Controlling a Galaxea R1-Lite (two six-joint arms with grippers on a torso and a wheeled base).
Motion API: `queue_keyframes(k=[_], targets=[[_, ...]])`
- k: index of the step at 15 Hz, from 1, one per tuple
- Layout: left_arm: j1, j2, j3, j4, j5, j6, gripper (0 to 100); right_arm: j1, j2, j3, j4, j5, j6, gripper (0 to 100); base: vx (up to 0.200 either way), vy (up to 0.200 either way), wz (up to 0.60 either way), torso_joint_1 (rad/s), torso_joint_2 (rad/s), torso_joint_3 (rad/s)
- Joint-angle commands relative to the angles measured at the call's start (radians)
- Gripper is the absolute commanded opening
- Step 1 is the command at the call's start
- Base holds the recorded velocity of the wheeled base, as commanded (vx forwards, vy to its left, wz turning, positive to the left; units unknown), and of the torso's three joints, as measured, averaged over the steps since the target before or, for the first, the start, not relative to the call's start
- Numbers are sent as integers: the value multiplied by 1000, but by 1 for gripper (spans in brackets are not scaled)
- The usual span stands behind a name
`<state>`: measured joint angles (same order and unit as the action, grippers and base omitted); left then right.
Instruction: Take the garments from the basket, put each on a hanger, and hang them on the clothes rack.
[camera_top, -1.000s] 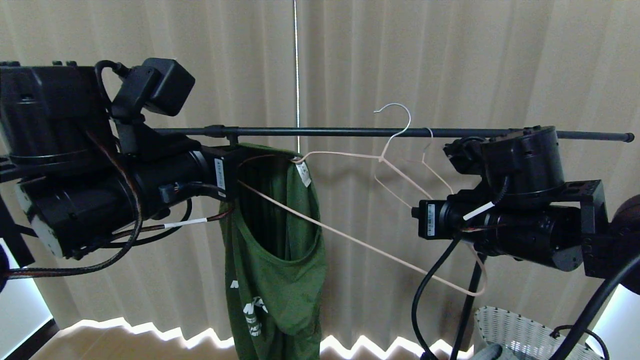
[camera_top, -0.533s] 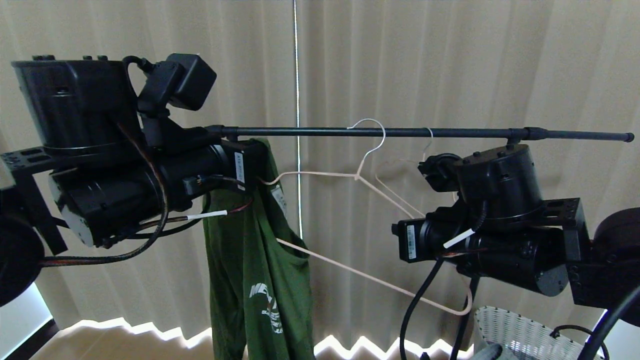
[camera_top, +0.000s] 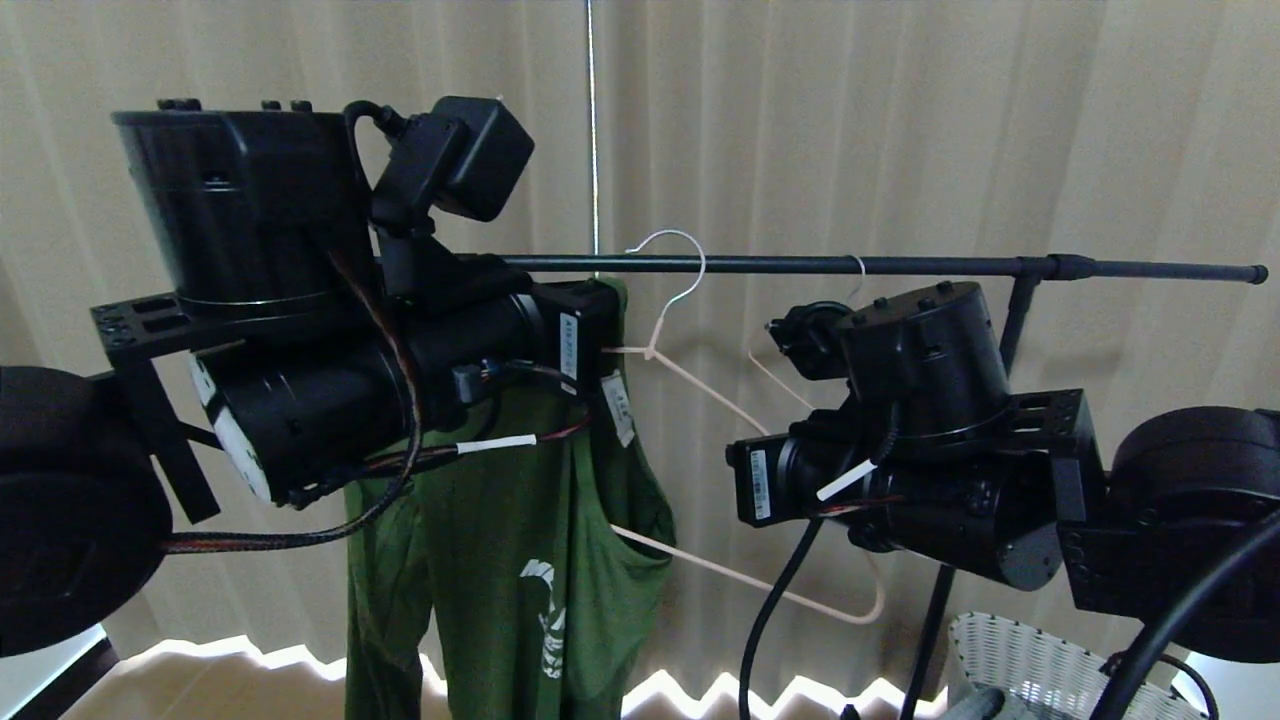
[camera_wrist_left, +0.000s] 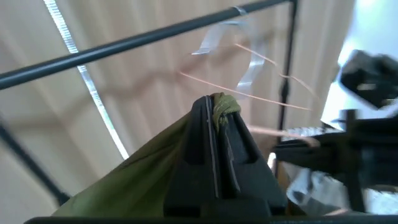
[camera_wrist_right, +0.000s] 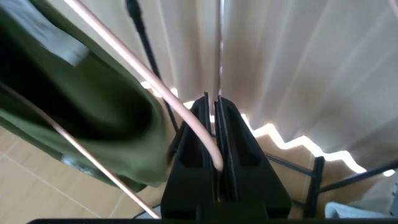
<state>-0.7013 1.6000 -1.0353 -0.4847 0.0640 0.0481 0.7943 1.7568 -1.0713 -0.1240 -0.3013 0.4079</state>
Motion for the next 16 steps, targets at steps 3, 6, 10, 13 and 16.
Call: queue_keyframes(k=[3,6,10,13,16], targets=[[-40,5,20,0,0,1,0,17,21,-16,0,-4,-1,0,0,0,0,0,0,0],[-41,-32,81,-2,-18,9,0,11,16,-16,0,-18,-3,0,0,0,0,0,0,0],[-38,-66,132,-3,-95,65,0,8,-8,-16,-6,-21,-6,0,0,0,0,0,0,0],[-38,-71,170,-40,-95,67,100,2,-37,-13,-9,-21,-8,0,0,0,0,0,0,0],[-32,-87,210,-75,-95,90,100,-30,-62,-9,-8,-27,-9,0,0,0,0,0,0,0]])
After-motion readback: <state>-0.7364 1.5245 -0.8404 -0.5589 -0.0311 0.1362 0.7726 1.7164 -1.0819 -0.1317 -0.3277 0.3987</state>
